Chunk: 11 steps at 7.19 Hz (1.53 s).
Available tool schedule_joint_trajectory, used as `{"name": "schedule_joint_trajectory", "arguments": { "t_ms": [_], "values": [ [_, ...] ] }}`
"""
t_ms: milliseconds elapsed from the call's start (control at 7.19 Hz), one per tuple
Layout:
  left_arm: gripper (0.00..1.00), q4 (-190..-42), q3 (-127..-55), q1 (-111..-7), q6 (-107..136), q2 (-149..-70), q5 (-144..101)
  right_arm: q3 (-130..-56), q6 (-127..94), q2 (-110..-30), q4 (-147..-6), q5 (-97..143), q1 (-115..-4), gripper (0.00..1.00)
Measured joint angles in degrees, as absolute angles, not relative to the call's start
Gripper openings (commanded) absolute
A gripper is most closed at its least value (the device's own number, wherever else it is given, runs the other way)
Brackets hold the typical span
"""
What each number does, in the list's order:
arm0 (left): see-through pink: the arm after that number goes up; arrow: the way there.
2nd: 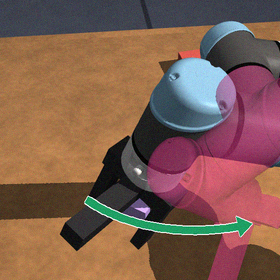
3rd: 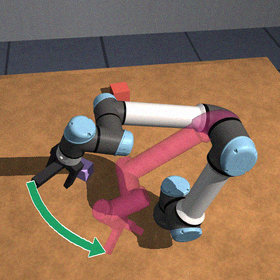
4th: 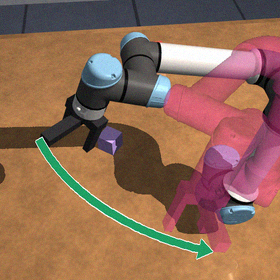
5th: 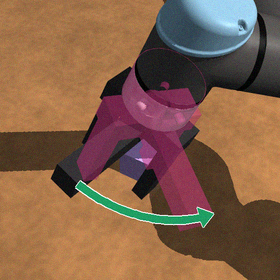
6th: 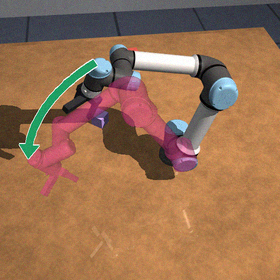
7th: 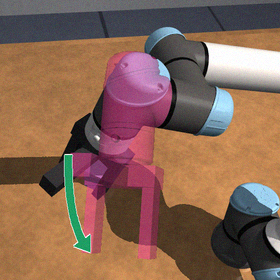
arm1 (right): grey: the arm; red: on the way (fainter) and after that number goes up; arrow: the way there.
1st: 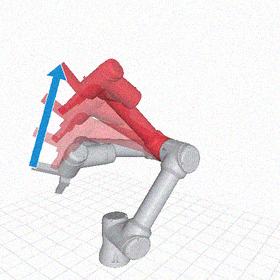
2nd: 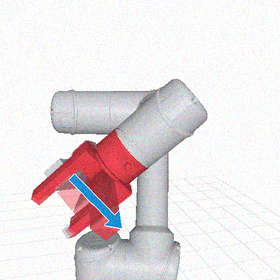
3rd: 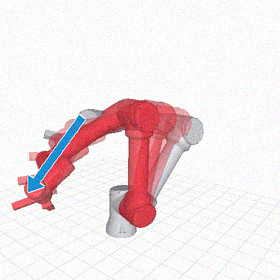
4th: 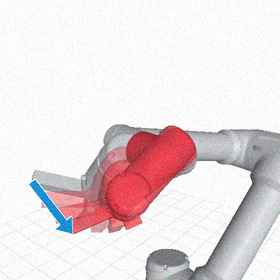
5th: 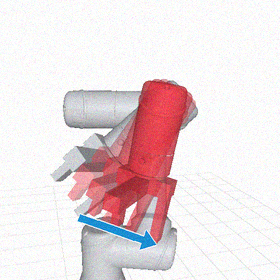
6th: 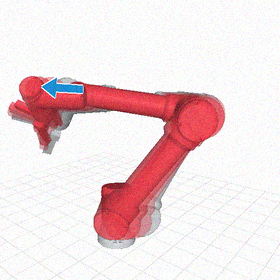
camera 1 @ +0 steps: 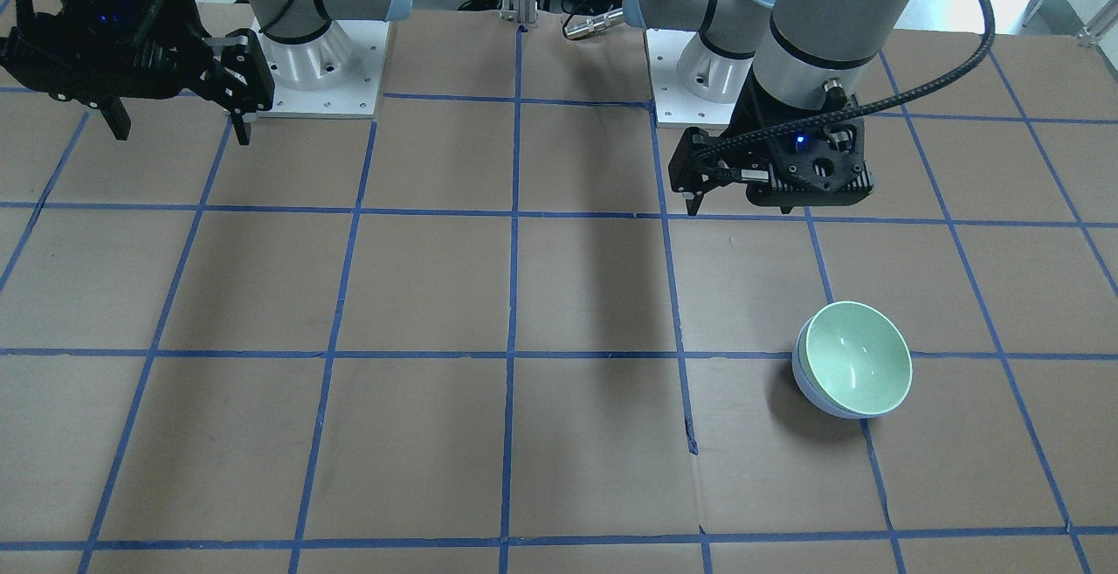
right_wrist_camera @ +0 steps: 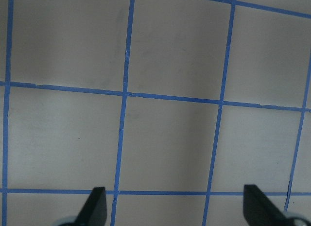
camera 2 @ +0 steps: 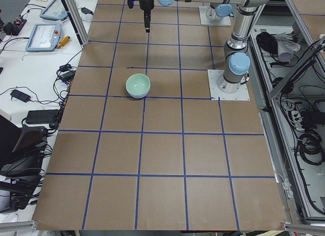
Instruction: Stack green bowl on blue bowl
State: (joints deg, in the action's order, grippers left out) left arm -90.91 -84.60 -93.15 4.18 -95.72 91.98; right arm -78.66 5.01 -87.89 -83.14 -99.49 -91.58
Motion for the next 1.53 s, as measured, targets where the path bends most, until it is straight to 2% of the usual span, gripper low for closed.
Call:
{"name": "schedule_joint_trajectory", "arguments": {
  "t_ms": [1530],
  "values": [
    [1.0,-93.3,-84.7,-90.0,1.6,-94.0,89.6,-78.7,5.0,-87.9,-83.1,-99.5,-91.6,1.0]
  ]
}}
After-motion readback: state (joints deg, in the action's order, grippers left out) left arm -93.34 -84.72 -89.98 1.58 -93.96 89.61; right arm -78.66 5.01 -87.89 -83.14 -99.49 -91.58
